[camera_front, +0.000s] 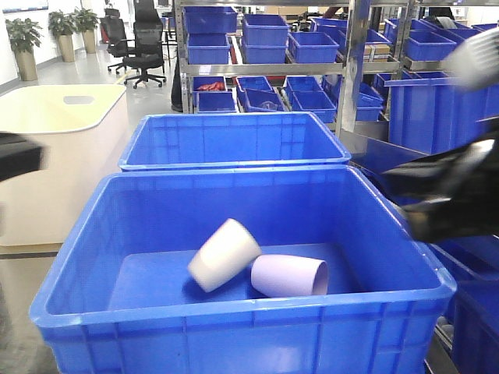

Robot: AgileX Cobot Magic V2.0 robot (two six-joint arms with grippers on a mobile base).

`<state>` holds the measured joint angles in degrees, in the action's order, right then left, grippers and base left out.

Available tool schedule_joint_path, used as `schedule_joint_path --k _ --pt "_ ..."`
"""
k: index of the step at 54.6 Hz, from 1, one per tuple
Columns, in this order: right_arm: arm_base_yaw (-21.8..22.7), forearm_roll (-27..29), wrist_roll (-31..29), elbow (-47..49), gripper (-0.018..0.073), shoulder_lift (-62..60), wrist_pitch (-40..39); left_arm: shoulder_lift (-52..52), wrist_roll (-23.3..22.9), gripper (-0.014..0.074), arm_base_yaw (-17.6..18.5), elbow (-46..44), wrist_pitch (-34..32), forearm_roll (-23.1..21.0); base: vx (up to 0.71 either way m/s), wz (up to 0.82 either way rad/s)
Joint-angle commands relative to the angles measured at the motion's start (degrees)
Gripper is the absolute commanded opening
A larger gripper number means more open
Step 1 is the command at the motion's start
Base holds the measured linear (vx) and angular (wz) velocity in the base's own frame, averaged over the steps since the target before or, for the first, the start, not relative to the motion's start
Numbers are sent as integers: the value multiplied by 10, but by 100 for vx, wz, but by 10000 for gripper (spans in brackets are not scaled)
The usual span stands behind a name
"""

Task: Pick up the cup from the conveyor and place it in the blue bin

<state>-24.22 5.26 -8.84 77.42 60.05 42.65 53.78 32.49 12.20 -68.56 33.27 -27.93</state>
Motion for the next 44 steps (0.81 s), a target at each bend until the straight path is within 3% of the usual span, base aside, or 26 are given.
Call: schedule_joint_path --k 1,11,21,30,44 --pt "0 -18 21 -12 -9 -59 -44 -67 -30 -2 4 38 -30 15 0 0" --pt "0 -26 68 -232 -9 -234 -193 -240 -54 -2 4 264 -86 -2 0 0" --pt "0 -46 85 -404 -9 -316 -348 -346 -53 -2 4 418 -162 -11 0 0" --pt "0 -41 88 -461 -9 -316 -463 -355 -53 -2 4 452 -184 -11 0 0" --pt "0 -42 88 -467 -9 -316 -472 -355 -53 -2 4 452 -182 -11 0 0"
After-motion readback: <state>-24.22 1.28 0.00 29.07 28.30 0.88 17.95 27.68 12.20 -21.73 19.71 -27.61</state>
